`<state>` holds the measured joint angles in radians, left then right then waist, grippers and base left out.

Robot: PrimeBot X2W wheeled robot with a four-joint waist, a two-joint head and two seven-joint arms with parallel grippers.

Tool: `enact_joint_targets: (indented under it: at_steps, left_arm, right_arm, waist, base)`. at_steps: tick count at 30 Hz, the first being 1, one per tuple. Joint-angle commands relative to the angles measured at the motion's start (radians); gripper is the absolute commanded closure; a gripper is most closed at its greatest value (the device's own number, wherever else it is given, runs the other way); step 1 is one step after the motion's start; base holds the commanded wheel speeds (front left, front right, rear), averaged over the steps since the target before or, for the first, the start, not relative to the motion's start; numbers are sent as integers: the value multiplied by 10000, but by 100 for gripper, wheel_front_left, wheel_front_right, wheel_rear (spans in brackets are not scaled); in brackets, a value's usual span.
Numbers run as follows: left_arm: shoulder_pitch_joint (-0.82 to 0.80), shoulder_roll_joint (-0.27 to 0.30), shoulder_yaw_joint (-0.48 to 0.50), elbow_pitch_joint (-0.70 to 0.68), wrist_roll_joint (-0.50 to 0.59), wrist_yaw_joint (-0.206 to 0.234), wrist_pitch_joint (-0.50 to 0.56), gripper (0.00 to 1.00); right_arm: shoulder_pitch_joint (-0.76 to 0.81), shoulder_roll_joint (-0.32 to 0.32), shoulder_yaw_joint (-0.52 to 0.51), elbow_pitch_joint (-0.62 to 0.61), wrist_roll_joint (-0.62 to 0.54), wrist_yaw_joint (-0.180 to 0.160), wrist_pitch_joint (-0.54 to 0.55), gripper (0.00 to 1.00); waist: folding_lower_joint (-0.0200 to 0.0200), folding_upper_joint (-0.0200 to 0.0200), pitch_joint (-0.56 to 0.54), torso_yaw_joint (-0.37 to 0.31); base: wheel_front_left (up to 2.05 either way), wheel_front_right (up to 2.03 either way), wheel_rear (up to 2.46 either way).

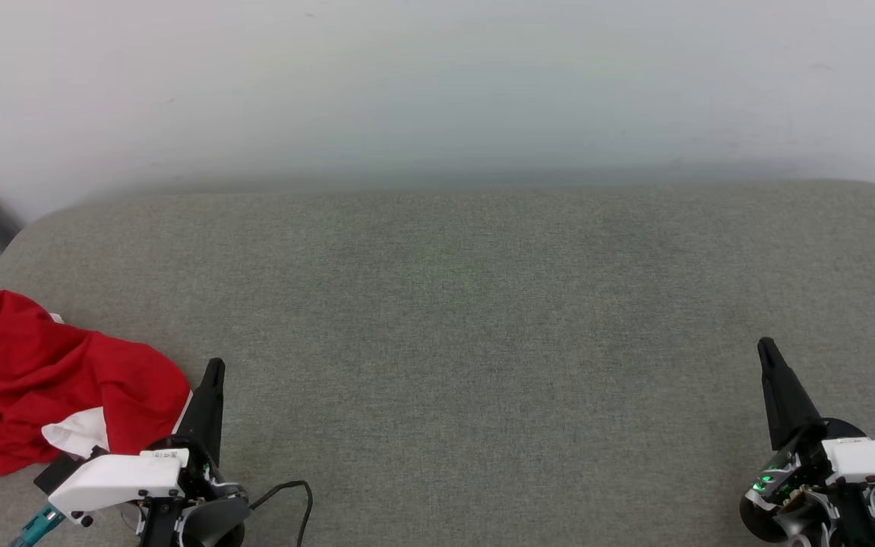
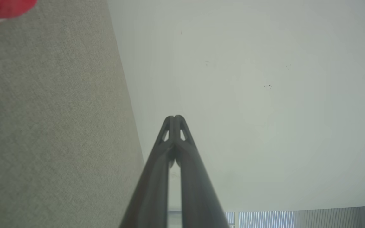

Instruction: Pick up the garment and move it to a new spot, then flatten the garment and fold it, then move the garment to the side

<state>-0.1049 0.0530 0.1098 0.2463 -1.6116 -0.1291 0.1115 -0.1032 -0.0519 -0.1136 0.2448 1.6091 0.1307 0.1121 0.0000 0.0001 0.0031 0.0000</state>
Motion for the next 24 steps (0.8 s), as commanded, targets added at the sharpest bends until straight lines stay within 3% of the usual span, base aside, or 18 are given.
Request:
enact_joint_targets:
  at_steps: [1,19,20,24]
  left_arm:
    - [-81,-13,44,2,44,-29,22,100]
    - [-82,-18,51,2,47,-29,29,100]
    - [0,-4,8,-1,12,0,1,0]
    - [252,-50,-46,305,13,13,-12,0]
  right_arm:
    - [-116,21,-8,13,-37,0,23,100]
    - [-116,22,-9,13,-39,0,25,100]
    - [0,0,-2,0,0,0,-1,0]
    - [263,34,14,308,-1,0,-14,0]
  waist:
    - [0,-1,0,0]
    - [0,-1,0,0]
    - [0,-1,0,0]
    - [0,-1,1,-1]
  base:
    - [0,0,0]
    - [0,0,0]
    - [0,0,0]
    - [0,0,0]
